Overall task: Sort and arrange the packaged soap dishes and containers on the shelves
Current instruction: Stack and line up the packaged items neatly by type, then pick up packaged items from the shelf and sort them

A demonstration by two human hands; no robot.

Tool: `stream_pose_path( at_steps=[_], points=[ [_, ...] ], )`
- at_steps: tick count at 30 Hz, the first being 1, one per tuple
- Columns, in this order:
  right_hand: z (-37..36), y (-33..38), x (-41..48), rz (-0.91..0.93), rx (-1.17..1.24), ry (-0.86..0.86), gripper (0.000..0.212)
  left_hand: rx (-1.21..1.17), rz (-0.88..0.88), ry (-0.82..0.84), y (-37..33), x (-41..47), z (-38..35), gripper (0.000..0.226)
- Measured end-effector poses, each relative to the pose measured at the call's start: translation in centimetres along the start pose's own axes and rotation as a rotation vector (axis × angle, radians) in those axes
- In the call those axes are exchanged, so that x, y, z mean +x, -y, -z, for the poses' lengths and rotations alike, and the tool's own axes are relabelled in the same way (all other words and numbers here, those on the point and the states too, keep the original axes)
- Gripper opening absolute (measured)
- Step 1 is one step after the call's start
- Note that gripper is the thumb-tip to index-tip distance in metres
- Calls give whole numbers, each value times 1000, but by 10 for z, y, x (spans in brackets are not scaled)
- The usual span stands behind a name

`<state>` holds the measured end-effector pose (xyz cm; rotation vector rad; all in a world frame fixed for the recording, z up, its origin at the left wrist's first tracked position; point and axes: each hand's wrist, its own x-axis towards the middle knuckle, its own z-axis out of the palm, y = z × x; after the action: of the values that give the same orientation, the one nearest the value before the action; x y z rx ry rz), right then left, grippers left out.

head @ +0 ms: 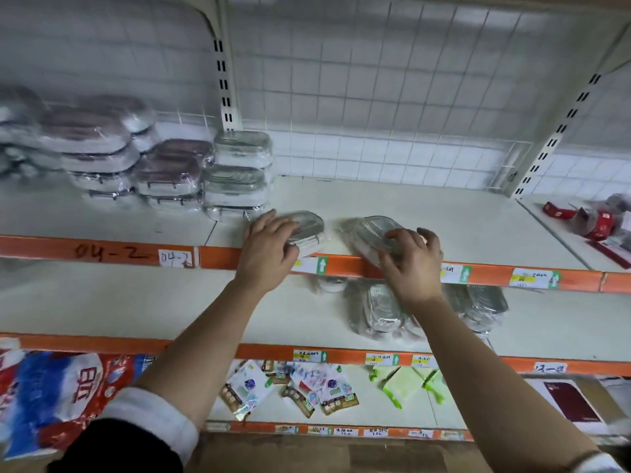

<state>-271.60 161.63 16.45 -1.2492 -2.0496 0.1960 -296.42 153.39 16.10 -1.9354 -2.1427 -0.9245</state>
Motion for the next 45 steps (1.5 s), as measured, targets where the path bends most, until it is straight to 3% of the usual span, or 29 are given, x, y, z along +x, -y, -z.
stream_pose_path(
  at_steps=[8, 11, 17, 26, 29, 35, 39, 45],
  points=[
    [-35, 8, 34, -22, 13, 86, 42, -77, -61, -69, 27, 21, -5, 42],
    [-42, 4, 43, -50, 72, 126, 33, -82, -79, -117, 33, 24, -10, 43],
    [-53, 3, 53, -51, 95, 41, 14, -109, -230, -254, 39, 23, -13, 36],
    [-63, 3, 67, -63, 95, 28, 20, -92, -341, -449, 53, 60, 40, 34],
    [-64, 5, 72, -89, 93, 39, 22, -56, -232, -419, 74, 72, 57, 37],
    [-64, 10, 77, -33, 57, 3, 26, 13, -147, -141, 116, 84, 68, 52],
    [-64, 16, 81, -9, 73, 23, 32, 208, -116, -159, 130, 95, 71, 40],
    [-86, 31, 84, 25, 64, 81, 31, 60, -56, -205, 130, 102, 62, 32]
  ],
)
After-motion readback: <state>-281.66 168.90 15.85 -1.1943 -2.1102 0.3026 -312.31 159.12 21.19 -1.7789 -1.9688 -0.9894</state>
